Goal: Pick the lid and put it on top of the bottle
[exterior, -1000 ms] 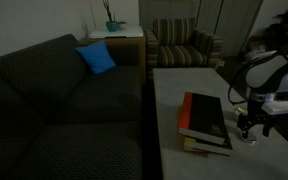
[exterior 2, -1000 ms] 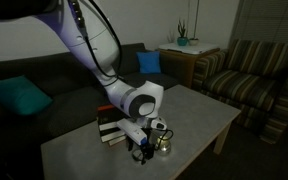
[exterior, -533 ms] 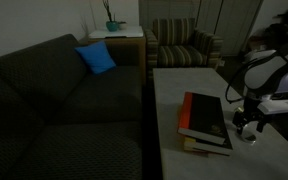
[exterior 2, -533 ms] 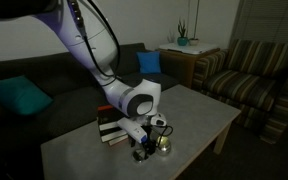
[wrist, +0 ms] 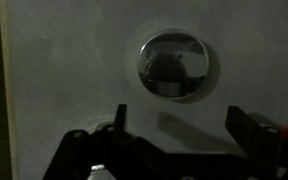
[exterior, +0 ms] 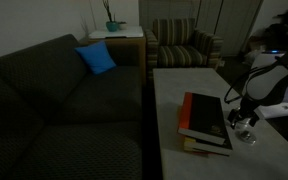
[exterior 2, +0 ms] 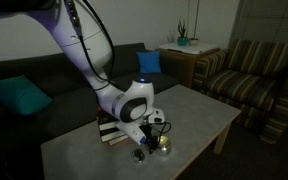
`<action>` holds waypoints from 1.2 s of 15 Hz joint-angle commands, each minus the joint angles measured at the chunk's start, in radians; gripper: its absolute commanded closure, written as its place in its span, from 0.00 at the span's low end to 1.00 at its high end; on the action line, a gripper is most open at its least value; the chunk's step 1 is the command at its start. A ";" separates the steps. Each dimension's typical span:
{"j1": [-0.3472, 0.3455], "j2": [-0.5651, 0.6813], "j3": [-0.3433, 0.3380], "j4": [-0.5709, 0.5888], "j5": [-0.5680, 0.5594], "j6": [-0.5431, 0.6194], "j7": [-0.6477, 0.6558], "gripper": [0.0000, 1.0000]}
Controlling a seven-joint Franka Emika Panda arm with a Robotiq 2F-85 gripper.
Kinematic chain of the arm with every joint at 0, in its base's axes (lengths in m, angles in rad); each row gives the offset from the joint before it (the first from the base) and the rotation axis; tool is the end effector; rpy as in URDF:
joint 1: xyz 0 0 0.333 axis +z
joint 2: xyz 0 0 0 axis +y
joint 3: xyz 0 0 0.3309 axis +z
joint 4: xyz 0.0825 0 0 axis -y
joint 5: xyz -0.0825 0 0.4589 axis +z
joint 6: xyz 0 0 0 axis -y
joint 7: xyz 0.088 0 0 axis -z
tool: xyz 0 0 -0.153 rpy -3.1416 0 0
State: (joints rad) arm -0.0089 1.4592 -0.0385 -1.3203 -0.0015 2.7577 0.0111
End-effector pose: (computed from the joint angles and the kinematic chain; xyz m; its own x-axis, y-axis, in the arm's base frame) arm 0.6621 -0.0316 -0.2664 0.9995 -0.0237 -0.0213 -0.0229 -0.9990 0.0390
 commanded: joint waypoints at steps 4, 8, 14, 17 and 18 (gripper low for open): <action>-0.108 0.015 0.099 -0.013 0.003 -0.004 -0.130 0.00; -0.126 0.017 0.099 -0.014 0.030 -0.031 -0.099 0.00; -0.133 0.018 0.104 -0.013 0.046 -0.096 -0.074 0.00; -0.109 0.017 0.097 0.005 0.064 -0.172 -0.020 0.00; -0.105 0.017 0.095 0.011 0.076 -0.196 0.009 0.00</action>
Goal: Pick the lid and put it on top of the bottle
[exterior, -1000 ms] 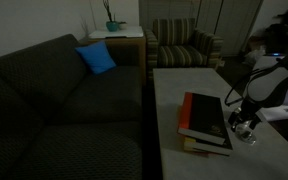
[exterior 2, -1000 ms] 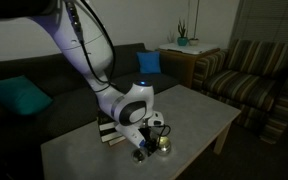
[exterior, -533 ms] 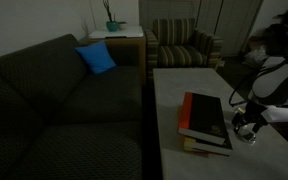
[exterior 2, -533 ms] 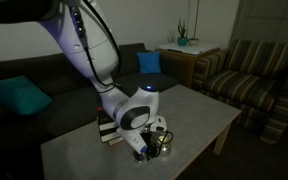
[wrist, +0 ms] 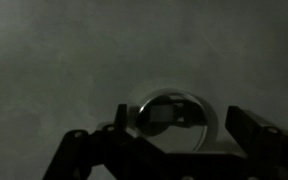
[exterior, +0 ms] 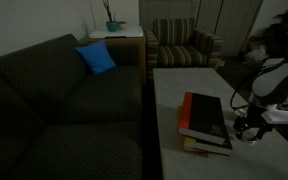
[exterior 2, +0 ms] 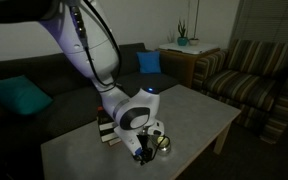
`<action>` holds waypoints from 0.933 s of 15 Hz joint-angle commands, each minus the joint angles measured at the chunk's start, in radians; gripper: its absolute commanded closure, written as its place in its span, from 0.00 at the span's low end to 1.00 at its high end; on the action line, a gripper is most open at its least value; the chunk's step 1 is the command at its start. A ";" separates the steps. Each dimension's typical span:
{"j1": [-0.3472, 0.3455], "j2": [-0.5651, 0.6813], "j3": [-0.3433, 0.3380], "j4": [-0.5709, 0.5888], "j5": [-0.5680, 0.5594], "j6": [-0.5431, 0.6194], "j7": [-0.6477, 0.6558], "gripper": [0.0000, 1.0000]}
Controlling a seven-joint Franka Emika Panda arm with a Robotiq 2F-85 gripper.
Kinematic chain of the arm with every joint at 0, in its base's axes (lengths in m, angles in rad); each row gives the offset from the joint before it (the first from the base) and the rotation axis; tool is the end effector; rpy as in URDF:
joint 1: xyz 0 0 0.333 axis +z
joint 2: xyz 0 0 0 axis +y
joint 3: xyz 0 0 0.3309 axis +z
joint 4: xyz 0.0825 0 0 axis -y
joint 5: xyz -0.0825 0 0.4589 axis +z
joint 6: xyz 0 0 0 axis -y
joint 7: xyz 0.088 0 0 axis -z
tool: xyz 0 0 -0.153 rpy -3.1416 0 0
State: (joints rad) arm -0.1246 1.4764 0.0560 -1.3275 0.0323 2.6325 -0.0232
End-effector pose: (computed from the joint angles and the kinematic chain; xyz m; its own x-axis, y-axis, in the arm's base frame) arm 0.6274 -0.0404 -0.2883 0.9789 -0.1128 -0.1703 -0.1263 -0.9895 -0.0703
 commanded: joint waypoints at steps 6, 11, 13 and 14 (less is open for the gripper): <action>-0.001 -0.002 0.000 0.034 0.110 -0.140 0.106 0.00; 0.032 -0.002 -0.066 0.048 0.120 -0.193 0.236 0.00; 0.025 -0.002 -0.057 0.039 0.113 -0.171 0.217 0.00; 0.025 -0.003 -0.060 0.042 0.113 -0.175 0.220 0.00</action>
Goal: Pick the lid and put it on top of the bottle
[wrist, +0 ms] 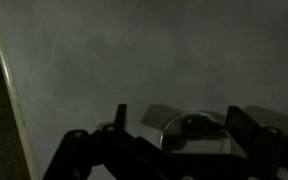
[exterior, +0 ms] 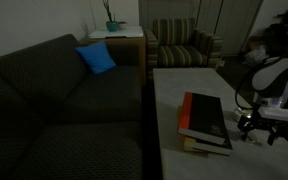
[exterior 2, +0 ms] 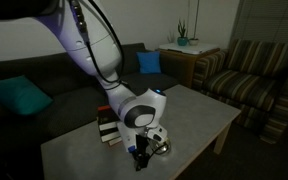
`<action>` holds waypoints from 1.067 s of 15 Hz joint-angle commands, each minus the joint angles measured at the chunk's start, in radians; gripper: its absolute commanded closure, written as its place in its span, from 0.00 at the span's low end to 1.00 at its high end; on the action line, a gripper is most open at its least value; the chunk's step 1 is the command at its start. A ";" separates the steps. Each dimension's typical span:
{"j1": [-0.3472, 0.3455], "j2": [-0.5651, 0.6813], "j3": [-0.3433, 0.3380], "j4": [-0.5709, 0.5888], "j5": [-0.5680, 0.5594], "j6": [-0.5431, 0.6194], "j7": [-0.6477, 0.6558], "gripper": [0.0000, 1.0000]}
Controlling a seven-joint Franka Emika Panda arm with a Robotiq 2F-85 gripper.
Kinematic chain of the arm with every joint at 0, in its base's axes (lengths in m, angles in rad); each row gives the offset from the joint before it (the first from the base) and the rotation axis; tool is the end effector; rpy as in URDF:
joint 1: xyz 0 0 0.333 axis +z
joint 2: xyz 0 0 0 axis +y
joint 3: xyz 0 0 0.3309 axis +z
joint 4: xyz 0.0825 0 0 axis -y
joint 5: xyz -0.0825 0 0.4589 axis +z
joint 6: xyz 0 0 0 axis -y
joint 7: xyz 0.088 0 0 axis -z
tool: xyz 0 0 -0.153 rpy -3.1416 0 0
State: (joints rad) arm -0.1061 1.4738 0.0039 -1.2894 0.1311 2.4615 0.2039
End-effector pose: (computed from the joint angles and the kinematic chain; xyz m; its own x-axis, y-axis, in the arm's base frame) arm 0.6195 -0.0597 -0.2852 0.8678 -0.3929 -0.3043 -0.4096 -0.9122 0.0097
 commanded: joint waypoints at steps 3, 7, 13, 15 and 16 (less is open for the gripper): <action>0.010 0.000 -0.007 0.004 0.014 -0.003 -0.007 0.00; -0.002 0.000 0.007 -0.013 0.038 0.149 0.003 0.00; -0.017 0.001 0.041 -0.003 0.073 0.148 -0.010 0.00; -0.005 0.001 0.029 -0.002 0.077 0.137 0.011 0.00; 0.007 0.001 0.014 -0.002 0.079 0.130 0.039 0.00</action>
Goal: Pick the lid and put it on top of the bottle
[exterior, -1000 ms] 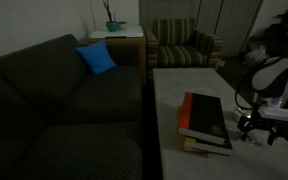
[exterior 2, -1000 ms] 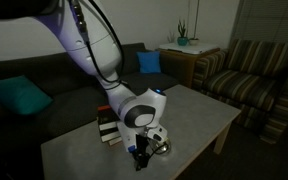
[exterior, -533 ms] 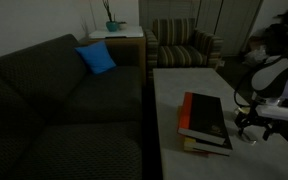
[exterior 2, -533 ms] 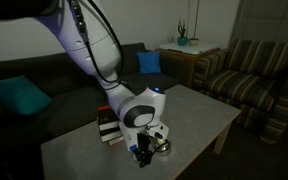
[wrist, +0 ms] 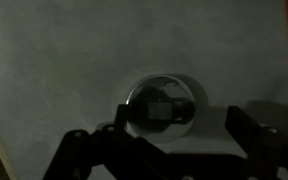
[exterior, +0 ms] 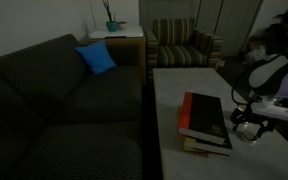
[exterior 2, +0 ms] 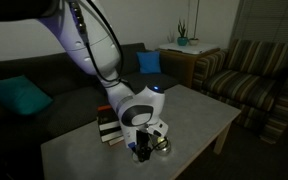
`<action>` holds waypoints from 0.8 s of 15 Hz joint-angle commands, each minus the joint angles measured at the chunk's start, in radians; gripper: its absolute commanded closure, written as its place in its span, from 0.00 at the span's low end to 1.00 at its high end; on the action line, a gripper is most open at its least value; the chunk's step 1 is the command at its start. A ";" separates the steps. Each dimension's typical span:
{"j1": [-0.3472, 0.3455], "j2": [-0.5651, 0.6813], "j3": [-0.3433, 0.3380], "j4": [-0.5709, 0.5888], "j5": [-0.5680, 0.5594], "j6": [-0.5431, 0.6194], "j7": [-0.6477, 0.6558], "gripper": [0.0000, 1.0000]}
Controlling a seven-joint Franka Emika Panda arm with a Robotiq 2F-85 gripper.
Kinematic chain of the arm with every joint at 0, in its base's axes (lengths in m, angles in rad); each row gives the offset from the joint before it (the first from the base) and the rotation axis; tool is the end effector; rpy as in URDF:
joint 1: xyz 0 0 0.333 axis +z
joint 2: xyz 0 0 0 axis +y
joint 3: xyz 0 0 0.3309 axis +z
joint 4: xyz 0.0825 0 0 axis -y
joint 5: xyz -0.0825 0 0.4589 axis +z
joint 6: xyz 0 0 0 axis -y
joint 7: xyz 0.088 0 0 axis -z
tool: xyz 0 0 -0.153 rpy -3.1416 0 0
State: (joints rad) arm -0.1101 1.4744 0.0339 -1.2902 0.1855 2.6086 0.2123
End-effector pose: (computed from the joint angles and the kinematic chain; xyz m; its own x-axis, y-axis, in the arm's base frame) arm 0.6447 -0.0480 -0.2780 0.8729 -0.4520 -0.1836 -0.4695 -0.8806 -0.0638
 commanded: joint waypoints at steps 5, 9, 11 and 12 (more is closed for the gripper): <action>0.053 0.000 -0.073 -0.001 0.009 -0.046 0.127 0.00; 0.073 0.000 -0.094 0.006 0.003 -0.061 0.149 0.00; 0.079 0.000 -0.098 0.009 0.002 -0.068 0.156 0.00; 0.081 0.000 -0.099 0.010 0.001 -0.070 0.159 0.00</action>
State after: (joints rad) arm -0.0451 1.4747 -0.0474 -1.2901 0.1860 2.5723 0.3531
